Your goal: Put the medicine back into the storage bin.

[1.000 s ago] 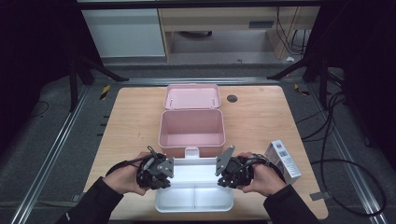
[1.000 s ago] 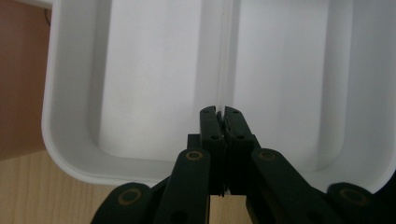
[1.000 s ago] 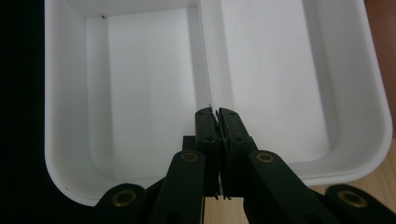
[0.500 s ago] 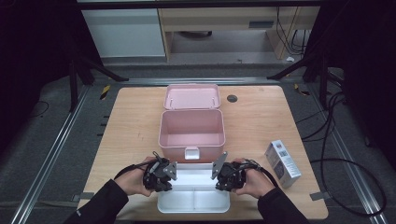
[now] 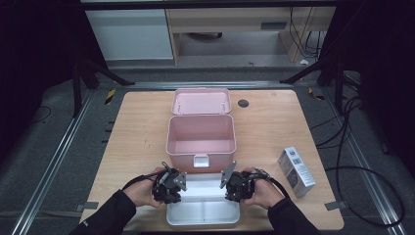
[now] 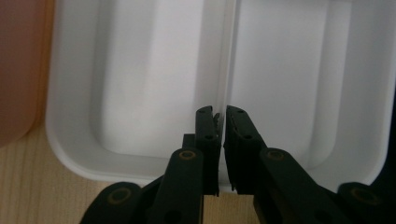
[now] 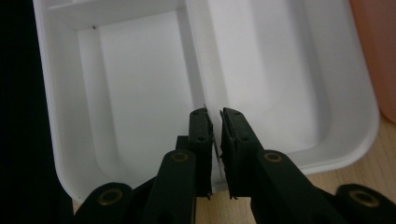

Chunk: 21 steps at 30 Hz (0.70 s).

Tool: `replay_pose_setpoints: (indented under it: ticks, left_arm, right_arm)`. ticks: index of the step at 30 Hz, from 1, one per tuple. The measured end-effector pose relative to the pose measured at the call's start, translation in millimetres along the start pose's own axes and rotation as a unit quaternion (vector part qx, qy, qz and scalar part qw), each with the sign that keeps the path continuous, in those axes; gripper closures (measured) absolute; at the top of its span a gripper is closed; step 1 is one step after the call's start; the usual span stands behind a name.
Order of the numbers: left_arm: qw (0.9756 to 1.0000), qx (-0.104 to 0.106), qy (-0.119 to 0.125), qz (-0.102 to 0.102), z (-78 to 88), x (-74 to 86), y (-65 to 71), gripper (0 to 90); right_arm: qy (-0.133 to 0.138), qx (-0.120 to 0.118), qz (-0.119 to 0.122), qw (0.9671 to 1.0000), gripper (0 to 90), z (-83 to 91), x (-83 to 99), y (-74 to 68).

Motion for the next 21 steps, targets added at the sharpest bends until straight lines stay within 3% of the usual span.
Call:
replay_pose_setpoints:
  ticks: [3, 6, 9, 11, 14, 18, 19, 20, 21]
  left_arm:
    - [0.9994, -0.012, 0.029, 0.018, 12.9, -2.9, -2.3, 76.9]
    - [0.9976, -0.028, 0.052, 0.034, 24.3, -3.2, -4.7, 68.4]
    - [0.9952, -0.052, 0.067, 0.050, 31.6, -0.3, -10.2, 54.9]
    - [0.9921, -0.064, 0.077, 0.075, 36.2, 3.1, -15.7, 48.8]
    - [0.9838, -0.083, 0.099, 0.124, 41.9, 10.4, -26.2, 39.1]
    - [0.9717, -0.122, 0.084, 0.184, 46.0, 27.3, -40.5, 31.3]
    - [0.9668, -0.132, 0.088, 0.200, 48.4, 29.5, -43.2, 29.1]
    - [0.9591, -0.144, 0.098, 0.223, 52.5, 31.3, -47.5, 28.7]
    - [0.9545, -0.148, 0.105, 0.236, 54.7, 32.5, -49.8, 28.2]
  right_arm:
    - [0.014, 0.009, -0.012, 0.9998, 76.3, 7.7, -1.5, 1.8]
    - [0.044, 0.020, -0.042, 0.9979, 70.9, 19.9, -5.2, 6.1]
    - [0.072, 0.027, -0.071, 0.9945, 64.4, 31.4, -8.7, 9.6]
    - [0.083, 0.048, -0.080, 0.9921, 61.2, 40.1, -8.5, 15.5]
    - [0.099, 0.075, -0.097, 0.9875, 58.5, 53.7, -5.5, 24.4]
    - [0.112, 0.110, -0.132, 0.9788, 53.6, 69.6, 1.0, 38.4]
    - [0.115, 0.118, -0.140, 0.9763, 53.0, 73.8, 2.1, 41.7]
    - [0.119, 0.127, -0.146, 0.9740, 52.9, 78.6, 3.4, 45.4]
    - [0.126, 0.138, -0.153, 0.9705, 52.6, 84.8, 4.2, 49.9]
Point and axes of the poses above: each handheld gripper's, and its own axes: z roughly backward along the jaws, x roughly out of its underside, y roughly to its right, the point moved 10 cm from there along -z, roughly forward along the jaws, and after that the axes turned 3 degrees about -x, right-handed, at the moved point
